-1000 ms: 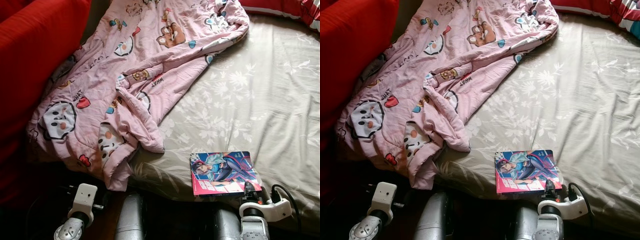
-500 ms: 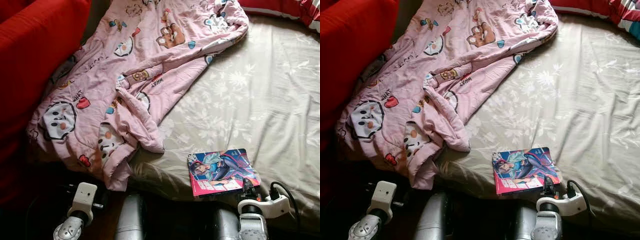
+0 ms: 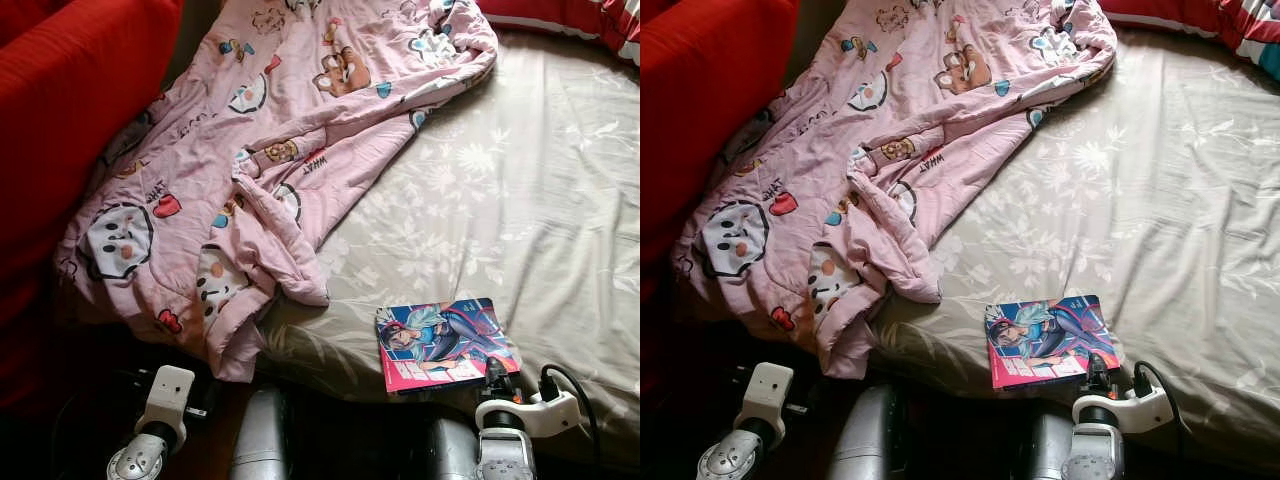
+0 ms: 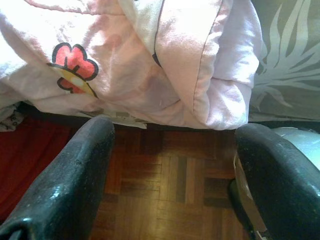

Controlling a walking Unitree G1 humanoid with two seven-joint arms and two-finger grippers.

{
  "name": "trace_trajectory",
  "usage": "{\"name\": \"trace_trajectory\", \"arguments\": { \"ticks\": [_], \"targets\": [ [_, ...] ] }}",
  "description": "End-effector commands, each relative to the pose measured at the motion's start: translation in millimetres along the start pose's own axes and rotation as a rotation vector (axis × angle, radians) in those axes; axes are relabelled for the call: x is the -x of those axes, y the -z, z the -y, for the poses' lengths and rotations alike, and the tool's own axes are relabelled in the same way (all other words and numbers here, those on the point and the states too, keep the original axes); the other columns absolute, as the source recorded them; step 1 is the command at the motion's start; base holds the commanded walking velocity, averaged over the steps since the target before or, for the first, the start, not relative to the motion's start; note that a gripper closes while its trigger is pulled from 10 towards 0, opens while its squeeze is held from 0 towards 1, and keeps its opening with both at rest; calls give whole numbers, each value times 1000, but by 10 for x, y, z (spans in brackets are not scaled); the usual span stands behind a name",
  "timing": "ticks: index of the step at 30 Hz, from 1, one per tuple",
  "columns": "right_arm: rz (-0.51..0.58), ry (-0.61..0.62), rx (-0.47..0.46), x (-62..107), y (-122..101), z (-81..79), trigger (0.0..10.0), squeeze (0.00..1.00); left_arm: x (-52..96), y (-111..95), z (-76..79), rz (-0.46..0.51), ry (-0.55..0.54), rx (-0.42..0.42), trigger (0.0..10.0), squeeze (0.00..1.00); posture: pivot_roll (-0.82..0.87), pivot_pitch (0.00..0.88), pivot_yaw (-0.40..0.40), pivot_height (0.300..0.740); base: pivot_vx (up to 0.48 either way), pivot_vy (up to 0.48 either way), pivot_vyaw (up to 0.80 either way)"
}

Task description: Clean up the room

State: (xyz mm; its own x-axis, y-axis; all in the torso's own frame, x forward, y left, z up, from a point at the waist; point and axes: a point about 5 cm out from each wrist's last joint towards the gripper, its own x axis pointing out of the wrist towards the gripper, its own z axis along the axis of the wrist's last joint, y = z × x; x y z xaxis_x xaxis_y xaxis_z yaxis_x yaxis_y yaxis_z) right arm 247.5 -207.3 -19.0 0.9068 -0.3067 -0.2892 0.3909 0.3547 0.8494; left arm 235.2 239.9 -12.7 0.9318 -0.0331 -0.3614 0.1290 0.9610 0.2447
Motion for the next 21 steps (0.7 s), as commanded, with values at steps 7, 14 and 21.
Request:
{"name": "trace_trajectory", "arguments": {
  "ticks": [7, 14, 21],
  "targets": [
    [-23, 43, -12, 63, 69, 90, 10000, 0, 80, 120, -49, -49, 1, -17, 10000, 0, 78, 240, 98, 608, 0, 0, 0],
    [-15, 25, -21, 49, 61, 56, 0, 0, 77, 117, -49, -49, 0, -16, 10000, 0, 79, 237, 96, 608, 0, 0, 0],
    [-5, 18, -20, 43, 38, 42, 0, 0, 70, 112, -47, -48, -2, -15, 10000, 0, 76, 237, 94, 608, 0, 0, 0]
  ]
}}
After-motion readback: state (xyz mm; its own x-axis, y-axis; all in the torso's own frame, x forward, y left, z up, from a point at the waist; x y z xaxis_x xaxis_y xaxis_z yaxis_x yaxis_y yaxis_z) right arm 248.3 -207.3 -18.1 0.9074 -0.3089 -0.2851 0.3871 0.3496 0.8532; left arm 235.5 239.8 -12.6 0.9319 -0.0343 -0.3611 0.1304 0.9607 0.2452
